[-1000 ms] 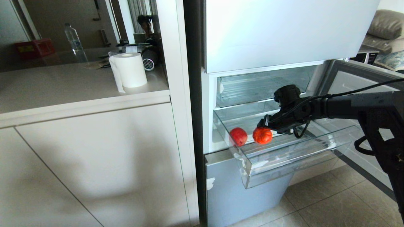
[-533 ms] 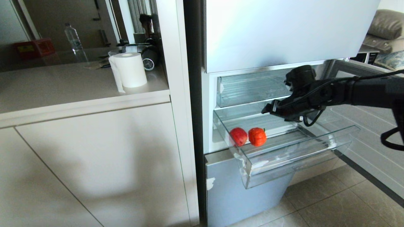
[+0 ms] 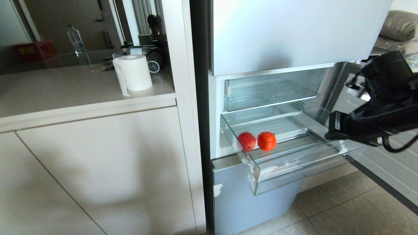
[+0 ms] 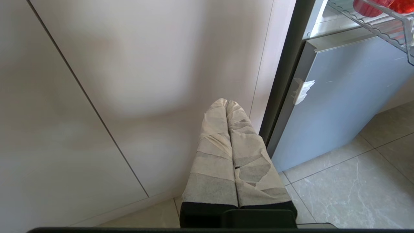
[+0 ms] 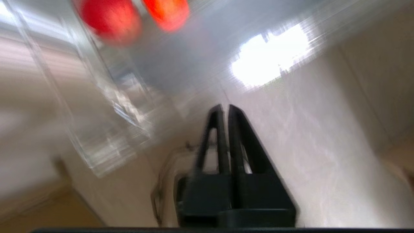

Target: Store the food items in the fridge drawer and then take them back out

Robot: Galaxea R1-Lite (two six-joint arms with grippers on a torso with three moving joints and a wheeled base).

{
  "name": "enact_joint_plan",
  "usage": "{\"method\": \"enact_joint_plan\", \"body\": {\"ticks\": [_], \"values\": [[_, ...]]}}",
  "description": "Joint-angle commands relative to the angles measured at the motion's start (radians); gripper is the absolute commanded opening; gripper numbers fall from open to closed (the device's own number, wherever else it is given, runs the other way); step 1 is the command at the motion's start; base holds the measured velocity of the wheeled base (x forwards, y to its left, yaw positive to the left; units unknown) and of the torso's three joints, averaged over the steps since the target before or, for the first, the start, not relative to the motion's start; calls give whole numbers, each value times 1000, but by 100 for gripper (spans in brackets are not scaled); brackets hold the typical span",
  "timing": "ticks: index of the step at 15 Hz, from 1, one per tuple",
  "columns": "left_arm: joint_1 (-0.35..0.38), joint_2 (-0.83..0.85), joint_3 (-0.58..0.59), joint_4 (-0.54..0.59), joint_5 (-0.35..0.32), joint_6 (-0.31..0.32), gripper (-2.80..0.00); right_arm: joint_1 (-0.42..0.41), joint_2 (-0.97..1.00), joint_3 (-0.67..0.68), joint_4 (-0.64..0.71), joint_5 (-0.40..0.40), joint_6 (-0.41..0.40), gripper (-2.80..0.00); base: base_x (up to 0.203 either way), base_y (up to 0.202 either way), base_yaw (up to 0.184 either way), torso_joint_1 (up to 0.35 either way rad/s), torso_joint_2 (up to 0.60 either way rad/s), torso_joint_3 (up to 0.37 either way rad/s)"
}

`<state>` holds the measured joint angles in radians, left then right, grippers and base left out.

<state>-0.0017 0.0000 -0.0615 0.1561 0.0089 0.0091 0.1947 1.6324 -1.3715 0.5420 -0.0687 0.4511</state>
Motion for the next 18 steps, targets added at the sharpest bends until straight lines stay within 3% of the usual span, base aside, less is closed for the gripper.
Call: {"method": "enact_joint_plan", "body": {"ticks": [1,3,9,13,18], "values": [[0,2,0,0,0,0,-280,-2,-183,210,7,1,-2,-280,0,0,0,0,0,0],[0,2,0,1,0,0,-280,-3,-203,308,9,6,-20,-280,0,0,0,0,0,0],[0,2,0,0,0,0,-280,-3,23,312,-121,59,-58,-280,0,0,0,0,0,0],[0,2,0,0,0,0,-280,-1,189,230,-238,78,-76,-280,0,0,0,0,0,0],[0,2,0,0,0,0,-280,0,264,117,-346,93,-61,-280,0,0,0,0,0,0]]}}
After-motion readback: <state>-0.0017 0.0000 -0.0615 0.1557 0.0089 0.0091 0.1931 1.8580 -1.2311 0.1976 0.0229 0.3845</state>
